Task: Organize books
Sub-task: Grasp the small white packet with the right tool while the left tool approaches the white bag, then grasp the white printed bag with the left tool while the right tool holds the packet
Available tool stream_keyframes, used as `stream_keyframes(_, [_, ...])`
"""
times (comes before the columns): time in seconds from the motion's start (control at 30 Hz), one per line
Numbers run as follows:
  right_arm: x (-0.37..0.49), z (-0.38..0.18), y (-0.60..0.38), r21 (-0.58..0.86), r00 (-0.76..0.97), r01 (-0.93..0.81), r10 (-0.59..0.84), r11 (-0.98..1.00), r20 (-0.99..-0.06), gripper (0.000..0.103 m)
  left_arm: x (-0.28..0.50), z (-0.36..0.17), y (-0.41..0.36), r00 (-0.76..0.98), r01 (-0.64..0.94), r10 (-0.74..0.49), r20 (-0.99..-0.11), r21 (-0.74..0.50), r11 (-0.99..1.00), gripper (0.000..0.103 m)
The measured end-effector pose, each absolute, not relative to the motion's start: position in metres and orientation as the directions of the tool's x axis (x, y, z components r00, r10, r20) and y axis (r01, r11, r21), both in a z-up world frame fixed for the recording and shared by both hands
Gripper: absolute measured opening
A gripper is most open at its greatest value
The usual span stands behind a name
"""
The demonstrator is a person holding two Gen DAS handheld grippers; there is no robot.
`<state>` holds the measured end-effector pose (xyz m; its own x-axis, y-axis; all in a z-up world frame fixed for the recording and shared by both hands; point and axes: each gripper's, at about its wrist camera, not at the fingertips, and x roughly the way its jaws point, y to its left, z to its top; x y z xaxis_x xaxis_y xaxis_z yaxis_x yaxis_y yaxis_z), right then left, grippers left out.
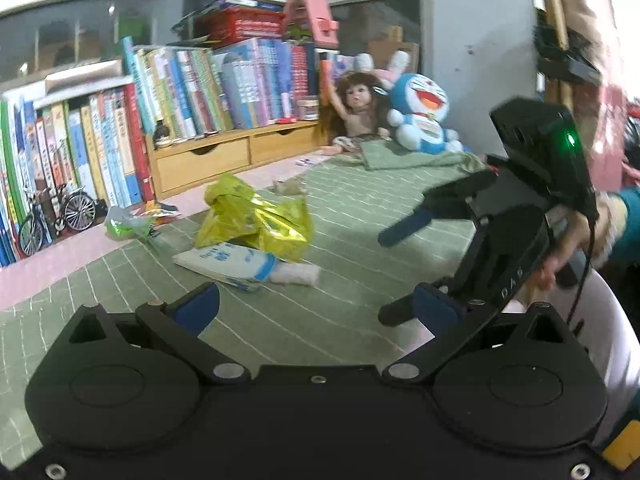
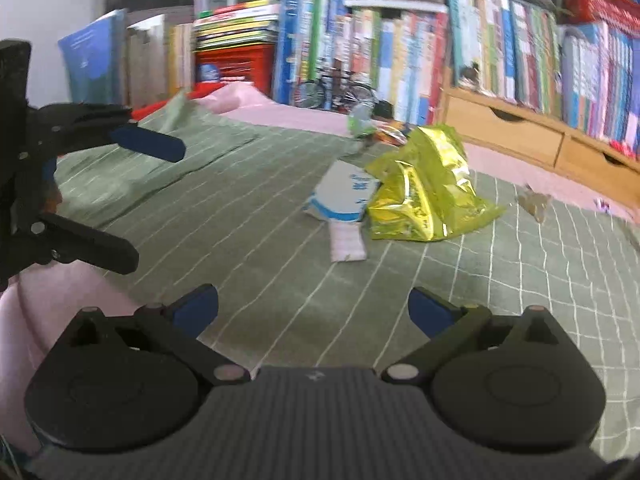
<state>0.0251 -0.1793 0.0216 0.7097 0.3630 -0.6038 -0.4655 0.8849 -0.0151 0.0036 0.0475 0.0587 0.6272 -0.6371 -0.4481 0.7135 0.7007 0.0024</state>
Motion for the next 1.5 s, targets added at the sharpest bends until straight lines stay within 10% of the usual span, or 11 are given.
stream_keyframes(0.23, [0.07, 0.016, -0.187, 0.031, 0.743, -0.404, 0.348, 0.914, -0.572, 0.099, 0.072, 0.04, 0.064, 0.621, 0.624, -0.617, -0.483, -0.171, 0.762, 0.103])
stream_keyframes(0.53, [0.086, 0.004, -0.161, -0.063, 0.732, -0.473, 0.352, 0.879, -0.584, 0.072, 0.102, 0.033, 0.057, 0.63, 0.66, -0.611, -0.48, -0.083, 0.746, 0.103])
stream_keyframes(0.73, [0.089, -0.002, -0.167, -0.019, 0.716, -0.461, 0.359, 0.887, -0.599, 0.028, 0.127, 0.025, 0.037, 0.606, 0.675, -0.593, -0.53, -0.053, 0.736, 0.103])
stream_keyframes(1.3, [0.052, -0.001, -0.195, -0.047, 0.739, -0.425, 0.316, 0.904, -0.595, 0.028, 0.152, 0.003, -0.032, 0.671, 0.439, -0.394, -0.628, -0.091, 0.894, 0.102])
stream_keyframes(1.5, [0.046, -0.001, -0.2, -0.036, 0.742, -0.42, 0.32, 0.907, -0.59, 0.029, 0.153, 0.003, -0.036, 0.726, 0.368, -0.303, -0.618, -0.023, 0.93, 0.062])
